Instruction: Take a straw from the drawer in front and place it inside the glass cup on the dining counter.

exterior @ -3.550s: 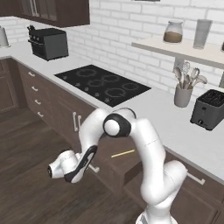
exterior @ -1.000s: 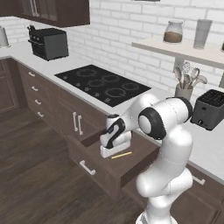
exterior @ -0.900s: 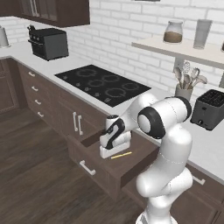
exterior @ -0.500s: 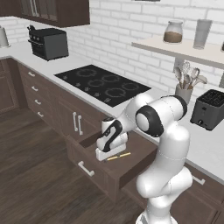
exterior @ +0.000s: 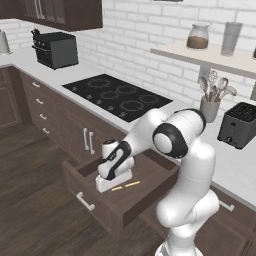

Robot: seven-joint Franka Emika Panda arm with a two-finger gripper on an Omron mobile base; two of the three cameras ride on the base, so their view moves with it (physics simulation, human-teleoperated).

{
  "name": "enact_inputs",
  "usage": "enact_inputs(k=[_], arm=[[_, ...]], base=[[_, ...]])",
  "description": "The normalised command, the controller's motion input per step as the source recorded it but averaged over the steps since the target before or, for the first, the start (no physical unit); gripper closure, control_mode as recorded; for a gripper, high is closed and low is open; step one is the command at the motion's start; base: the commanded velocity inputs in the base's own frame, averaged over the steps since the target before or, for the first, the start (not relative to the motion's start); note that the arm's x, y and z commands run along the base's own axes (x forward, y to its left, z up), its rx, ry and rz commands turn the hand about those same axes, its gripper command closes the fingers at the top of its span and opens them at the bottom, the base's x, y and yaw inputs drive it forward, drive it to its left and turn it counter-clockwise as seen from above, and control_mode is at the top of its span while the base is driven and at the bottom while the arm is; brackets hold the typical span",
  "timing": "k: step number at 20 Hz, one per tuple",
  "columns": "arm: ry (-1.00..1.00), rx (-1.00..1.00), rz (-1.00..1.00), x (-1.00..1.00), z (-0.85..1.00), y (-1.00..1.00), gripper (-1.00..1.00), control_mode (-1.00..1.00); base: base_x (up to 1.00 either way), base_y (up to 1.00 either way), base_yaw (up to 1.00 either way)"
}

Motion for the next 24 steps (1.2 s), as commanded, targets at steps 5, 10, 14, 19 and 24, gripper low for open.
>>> enact_inputs(k=[5,10,14,19,24], arm=[[0.01,0.0,0.05,-0.16,0.02,0.04,-1.0,-1.0],[0.0,0.0,0.19,0.43,0.0,-0.47,-1.0,-1.0],[0.01,0.0,0.27,0.6,-0.04,-0.29,-1.0,-1.0],[0.03,0.0,0.26,0.27,-0.28,-0.01,-1.0,-1.0],[0.02,0.0,0.23,0.1,-0.43,0.0,-1.0,-1.0]], base=[[0.0,0.0,0.0],[0.0,0.0,0.0],[0.0,0.0,0.0],[0.0,0.0,0.0],[0.0,0.0,0.0]])
